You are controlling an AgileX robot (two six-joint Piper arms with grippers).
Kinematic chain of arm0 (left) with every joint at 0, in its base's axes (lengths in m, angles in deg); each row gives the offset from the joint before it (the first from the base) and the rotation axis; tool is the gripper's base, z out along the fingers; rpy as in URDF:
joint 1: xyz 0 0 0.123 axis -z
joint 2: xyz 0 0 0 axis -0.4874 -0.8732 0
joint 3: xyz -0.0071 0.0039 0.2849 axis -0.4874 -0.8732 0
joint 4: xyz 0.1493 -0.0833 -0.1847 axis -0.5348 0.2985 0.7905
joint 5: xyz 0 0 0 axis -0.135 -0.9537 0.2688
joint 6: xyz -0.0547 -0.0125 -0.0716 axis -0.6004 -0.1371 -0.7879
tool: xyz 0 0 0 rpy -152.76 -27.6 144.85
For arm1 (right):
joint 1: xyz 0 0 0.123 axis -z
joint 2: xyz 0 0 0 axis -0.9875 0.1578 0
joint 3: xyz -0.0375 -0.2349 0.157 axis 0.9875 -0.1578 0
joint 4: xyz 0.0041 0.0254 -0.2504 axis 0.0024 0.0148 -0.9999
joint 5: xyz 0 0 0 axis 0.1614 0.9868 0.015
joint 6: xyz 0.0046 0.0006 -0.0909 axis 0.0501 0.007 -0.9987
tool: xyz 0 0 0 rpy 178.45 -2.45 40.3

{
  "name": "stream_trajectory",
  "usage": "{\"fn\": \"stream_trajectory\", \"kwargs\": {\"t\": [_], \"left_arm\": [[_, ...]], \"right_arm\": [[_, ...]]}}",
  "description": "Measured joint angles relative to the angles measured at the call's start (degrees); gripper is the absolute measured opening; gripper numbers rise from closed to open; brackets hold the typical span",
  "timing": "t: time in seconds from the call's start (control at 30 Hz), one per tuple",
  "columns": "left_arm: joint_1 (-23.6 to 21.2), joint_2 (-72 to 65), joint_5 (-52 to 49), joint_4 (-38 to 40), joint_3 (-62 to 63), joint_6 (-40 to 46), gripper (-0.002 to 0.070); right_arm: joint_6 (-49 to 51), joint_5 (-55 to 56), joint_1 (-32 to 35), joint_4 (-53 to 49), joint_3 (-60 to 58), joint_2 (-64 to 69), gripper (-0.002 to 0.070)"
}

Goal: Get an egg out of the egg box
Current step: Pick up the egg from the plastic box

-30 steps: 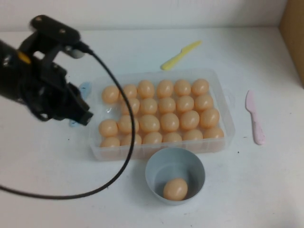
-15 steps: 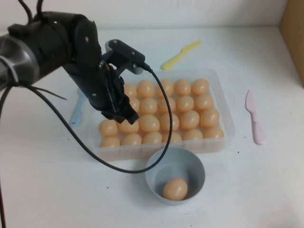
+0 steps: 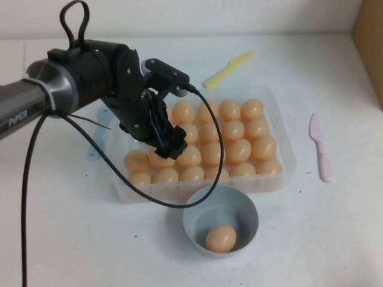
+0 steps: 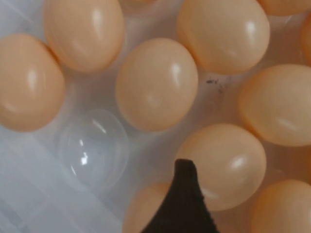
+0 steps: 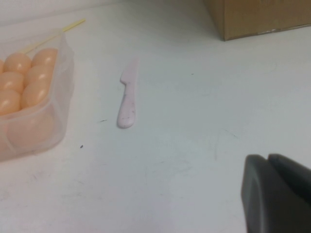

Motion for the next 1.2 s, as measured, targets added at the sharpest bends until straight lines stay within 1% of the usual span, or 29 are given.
{"fn": "stream_trajectory", "kwargs": {"t": [0.77, 0.83, 0.97, 1.2], "left_arm": [[-0.51, -5.39, 1.95, -2.07, 0.23, -1.16, 0.0514], [-0.64, -5.39, 2.00, -2.63, 0.23, -1.43, 0.0501], [-0.64, -5.39, 2.22, -2.86, 0.23, -1.49, 0.0423], [-0.64, -5.24, 2.64, -3.71, 0.23, -1.49, 0.0424]], "right_arm": [[0.00, 0.00, 0.00, 0.00, 0.00, 0.00, -0.0019], [0.00, 0.00, 0.00, 0.00, 0.00, 0.00, -0.0019], [0.00, 0.00, 0.00, 0.00, 0.00, 0.00, -0.0019], [0.00, 0.00, 0.00, 0.00, 0.00, 0.00, -0.0019]]}}
